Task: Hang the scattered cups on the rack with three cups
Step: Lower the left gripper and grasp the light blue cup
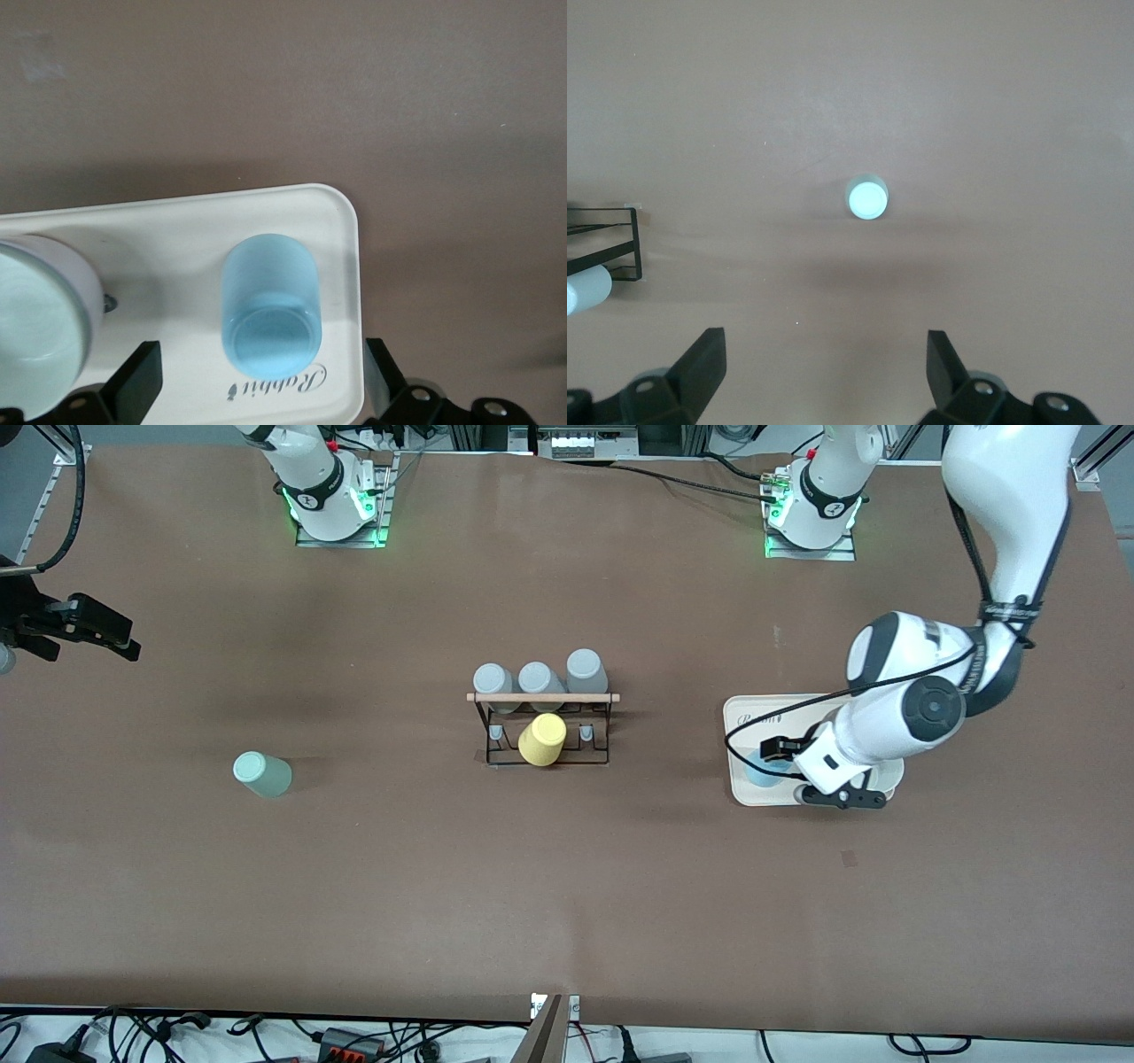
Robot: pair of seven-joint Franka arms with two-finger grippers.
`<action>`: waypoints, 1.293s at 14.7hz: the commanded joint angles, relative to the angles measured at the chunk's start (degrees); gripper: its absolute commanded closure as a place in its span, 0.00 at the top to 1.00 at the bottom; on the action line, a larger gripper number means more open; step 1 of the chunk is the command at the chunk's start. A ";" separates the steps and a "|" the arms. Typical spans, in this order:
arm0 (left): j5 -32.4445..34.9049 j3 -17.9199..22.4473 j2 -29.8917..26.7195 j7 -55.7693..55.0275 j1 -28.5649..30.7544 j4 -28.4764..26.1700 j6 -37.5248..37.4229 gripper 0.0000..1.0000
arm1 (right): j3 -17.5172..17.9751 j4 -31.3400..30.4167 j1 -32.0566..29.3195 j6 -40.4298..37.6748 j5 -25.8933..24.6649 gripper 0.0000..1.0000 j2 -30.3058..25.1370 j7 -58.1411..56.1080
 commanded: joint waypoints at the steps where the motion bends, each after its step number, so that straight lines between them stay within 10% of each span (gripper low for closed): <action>1: 0.64 -0.20 -1.27 -1.33 0.11 -4.92 4.20 1.00 | 0.17 0.10 0.16 -0.60 -0.71 1.00 -0.19 0.00; 11: 3.54 -0.11 0.84 -2.55 -0.68 -6.51 8.07 0.99 | 0.17 0.10 0.08 -0.60 -0.71 1.00 -0.54 0.00; 14: 3.63 -0.11 1.72 -2.73 -0.68 -6.51 9.91 0.77 | 0.17 0.10 0.16 -0.60 -0.71 1.00 -0.54 0.00; 17: 3.63 -0.20 1.72 -2.82 -0.51 -6.42 9.75 0.13 | 0.17 0.36 0.16 -0.68 -0.71 1.00 -0.63 0.00; 19: 3.55 -0.29 1.11 -3.00 -0.42 -5.98 9.04 0.01 | 0.26 0.36 0.16 -0.60 -0.71 1.00 -0.80 0.00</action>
